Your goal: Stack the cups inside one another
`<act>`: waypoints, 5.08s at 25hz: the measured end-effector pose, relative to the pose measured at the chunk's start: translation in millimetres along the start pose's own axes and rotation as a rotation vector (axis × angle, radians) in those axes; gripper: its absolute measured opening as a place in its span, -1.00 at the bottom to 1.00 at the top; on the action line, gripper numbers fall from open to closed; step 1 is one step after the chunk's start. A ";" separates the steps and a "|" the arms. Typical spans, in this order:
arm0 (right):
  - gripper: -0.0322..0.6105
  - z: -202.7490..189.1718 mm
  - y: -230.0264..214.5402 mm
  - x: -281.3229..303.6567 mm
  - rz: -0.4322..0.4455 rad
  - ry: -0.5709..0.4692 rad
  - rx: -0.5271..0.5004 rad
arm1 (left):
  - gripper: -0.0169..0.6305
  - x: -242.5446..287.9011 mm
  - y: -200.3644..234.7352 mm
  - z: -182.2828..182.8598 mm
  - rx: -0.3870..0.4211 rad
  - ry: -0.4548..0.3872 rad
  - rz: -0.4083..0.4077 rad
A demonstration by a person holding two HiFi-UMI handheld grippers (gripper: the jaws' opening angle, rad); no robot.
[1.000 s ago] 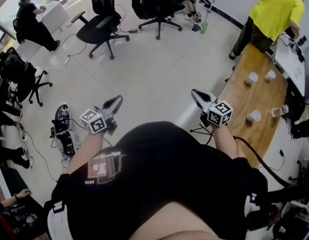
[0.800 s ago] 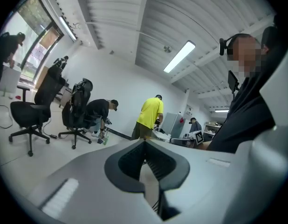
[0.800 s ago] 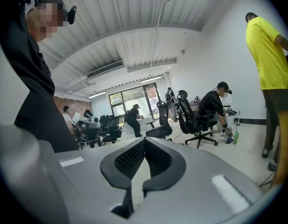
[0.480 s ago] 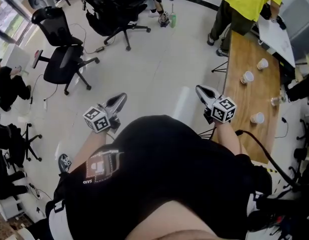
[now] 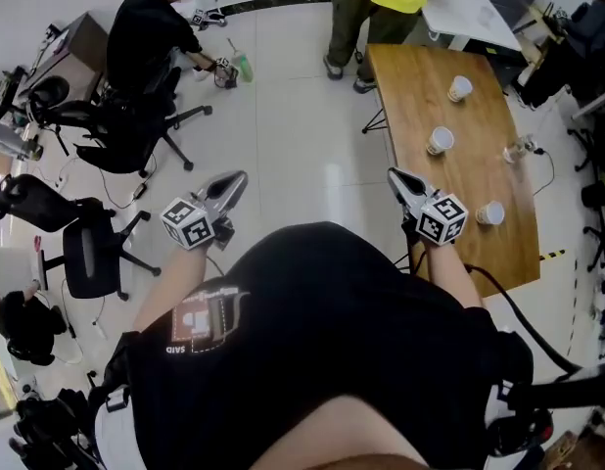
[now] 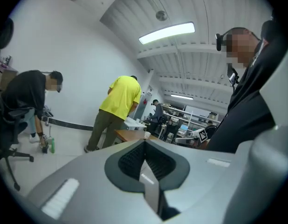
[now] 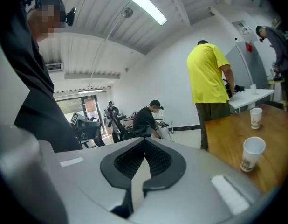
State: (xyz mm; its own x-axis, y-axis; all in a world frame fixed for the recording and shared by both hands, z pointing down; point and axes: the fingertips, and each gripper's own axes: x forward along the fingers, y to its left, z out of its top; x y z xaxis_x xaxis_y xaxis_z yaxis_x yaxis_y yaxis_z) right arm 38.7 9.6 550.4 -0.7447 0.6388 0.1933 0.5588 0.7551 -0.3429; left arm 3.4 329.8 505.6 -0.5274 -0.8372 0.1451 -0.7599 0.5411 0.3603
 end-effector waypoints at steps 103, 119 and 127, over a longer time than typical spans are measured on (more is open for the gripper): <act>-0.33 69.0 -229.1 -51.9 -0.955 0.310 -0.050 | -0.94 530.6 -50.8 36.1 0.077 0.498 -1.232; -0.86 -34.4 -76.1 -235.1 -1.579 -0.493 0.360 | -0.94 555.6 -146.2 18.3 0.186 0.478 -1.279; -0.86 -22.4 -69.2 -241.9 -1.563 -0.436 0.313 | -0.94 549.2 -169.6 17.2 0.185 0.475 -1.314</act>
State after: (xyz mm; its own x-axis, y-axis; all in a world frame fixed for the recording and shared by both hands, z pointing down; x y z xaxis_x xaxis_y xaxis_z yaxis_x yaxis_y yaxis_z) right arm 188.4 -193.9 547.9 -0.5506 -0.7900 0.2696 -0.8324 0.4956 -0.2478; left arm -163.9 -220.4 508.4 0.7445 -0.6588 0.1086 -0.6481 -0.6739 0.3547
